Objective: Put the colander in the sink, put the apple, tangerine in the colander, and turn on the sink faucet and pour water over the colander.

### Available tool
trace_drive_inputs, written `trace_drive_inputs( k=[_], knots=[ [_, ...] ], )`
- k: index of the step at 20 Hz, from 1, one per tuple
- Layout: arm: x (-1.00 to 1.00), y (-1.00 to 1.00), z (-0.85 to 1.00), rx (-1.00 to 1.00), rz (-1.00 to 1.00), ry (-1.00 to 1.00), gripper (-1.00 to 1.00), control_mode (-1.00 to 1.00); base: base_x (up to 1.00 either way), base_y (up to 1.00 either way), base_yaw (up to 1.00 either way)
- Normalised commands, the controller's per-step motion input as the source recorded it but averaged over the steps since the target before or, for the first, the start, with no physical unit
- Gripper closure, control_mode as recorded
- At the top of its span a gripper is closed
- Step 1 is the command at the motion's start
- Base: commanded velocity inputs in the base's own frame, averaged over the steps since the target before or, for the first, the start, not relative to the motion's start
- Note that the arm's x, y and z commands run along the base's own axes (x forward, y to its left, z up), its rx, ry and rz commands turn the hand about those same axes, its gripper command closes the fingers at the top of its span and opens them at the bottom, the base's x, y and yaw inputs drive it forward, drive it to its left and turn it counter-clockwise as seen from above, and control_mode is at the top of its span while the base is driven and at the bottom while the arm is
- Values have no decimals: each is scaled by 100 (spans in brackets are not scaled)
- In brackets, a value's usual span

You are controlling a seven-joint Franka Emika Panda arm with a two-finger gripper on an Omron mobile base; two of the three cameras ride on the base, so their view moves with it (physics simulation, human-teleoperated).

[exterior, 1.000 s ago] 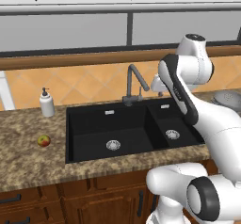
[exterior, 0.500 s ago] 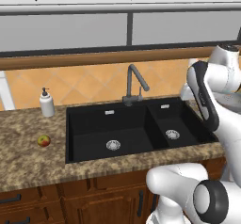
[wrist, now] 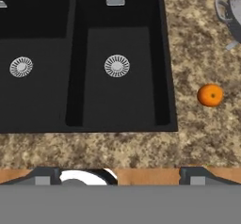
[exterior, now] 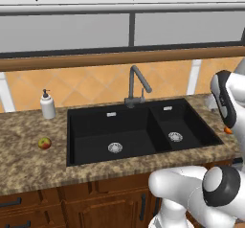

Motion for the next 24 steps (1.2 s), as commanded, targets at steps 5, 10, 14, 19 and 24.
trace_drive_inputs(
  k=[5, 10, 14, 19, 24],
  knots=[
    [18, -77, -31, -6, 0, 1, -100, -100, 0, 0, 0],
    [23, -45, -3, -1, -5, 9, -100, -100, 0, 0, 0],
    [31, -44, 0, 0, -1, 4, -100, -100, 0, 0, 0],
    [30, -43, 0, 0, 0, 0, -100, -100, 0, 0, 0],
    [11, -7, 0, 0, 0, 6, -100, -100, 0, 0, 0]
  ],
)
